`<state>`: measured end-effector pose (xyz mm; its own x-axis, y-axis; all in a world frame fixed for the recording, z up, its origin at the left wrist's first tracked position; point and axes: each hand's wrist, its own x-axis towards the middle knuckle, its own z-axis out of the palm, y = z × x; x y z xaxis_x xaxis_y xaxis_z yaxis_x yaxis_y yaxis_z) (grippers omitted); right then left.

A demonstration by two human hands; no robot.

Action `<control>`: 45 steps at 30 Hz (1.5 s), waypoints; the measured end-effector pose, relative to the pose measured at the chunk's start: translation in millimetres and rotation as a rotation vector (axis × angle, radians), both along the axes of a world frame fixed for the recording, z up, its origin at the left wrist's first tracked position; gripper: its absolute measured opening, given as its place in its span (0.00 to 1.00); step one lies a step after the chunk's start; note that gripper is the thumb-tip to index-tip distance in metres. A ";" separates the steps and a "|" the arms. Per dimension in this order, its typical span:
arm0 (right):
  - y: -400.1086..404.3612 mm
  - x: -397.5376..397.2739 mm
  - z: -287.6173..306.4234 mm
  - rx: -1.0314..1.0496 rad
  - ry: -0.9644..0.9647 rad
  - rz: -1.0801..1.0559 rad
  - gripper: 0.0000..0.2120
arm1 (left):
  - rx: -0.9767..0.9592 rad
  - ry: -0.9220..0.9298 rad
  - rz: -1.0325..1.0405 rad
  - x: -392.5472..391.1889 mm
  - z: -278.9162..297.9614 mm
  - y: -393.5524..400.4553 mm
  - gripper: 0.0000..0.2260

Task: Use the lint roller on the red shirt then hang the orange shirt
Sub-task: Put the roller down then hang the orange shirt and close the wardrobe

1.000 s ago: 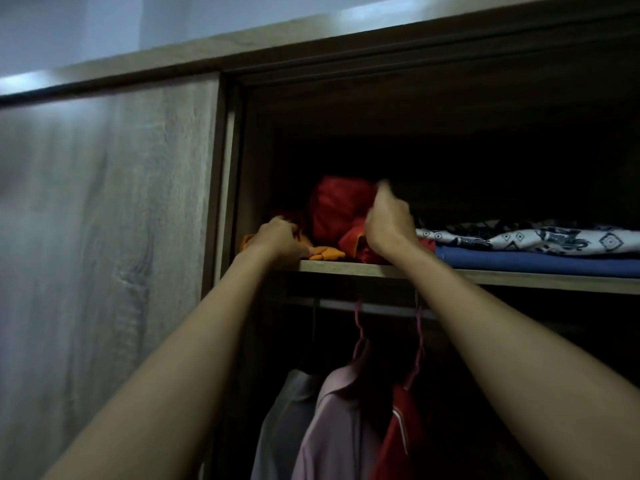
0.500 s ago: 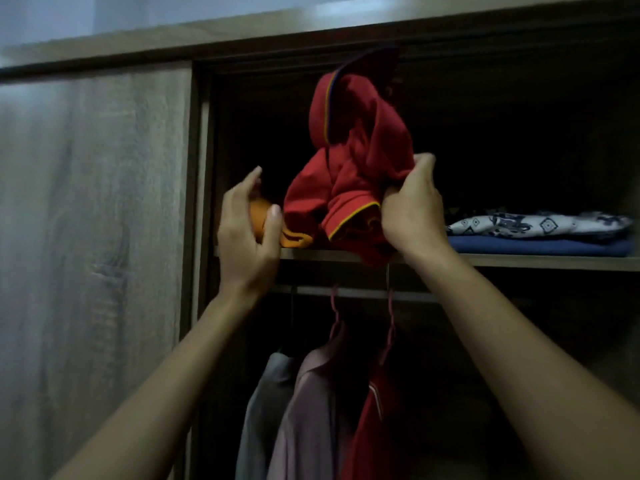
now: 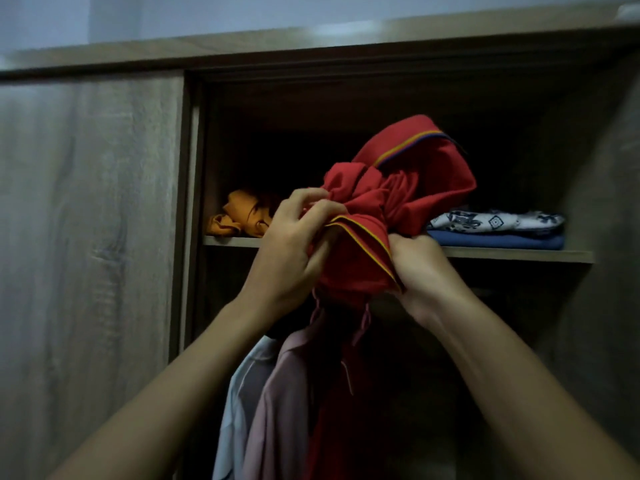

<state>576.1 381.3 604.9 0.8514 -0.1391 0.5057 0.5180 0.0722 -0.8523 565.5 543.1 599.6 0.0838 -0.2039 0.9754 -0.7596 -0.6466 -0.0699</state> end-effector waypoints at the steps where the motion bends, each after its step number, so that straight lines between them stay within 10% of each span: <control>1: -7.1 -4.4 -3.4 0.004 0.021 0.042 0.08 | 0.013 -0.005 0.012 -7.3 0.9 -7.0 0.15; 15: -81.4 -36.2 -107.1 0.159 0.437 0.608 0.23 | 0.048 0.390 0.025 -17.9 -87.9 -68.4 0.10; 21: -101.1 -26.2 -129.6 0.173 0.493 0.602 0.12 | -0.020 0.583 -0.045 -24.5 -106.8 -50.6 0.08; 37: -65.2 -5.7 -134.1 0.024 0.386 0.423 0.22 | -0.741 0.859 -0.447 -16.8 -114.7 14.6 0.11; 45: -79.6 4.6 -116.4 -0.196 0.330 0.350 0.06 | -0.883 0.723 -0.209 -7.0 -89.0 94.4 0.10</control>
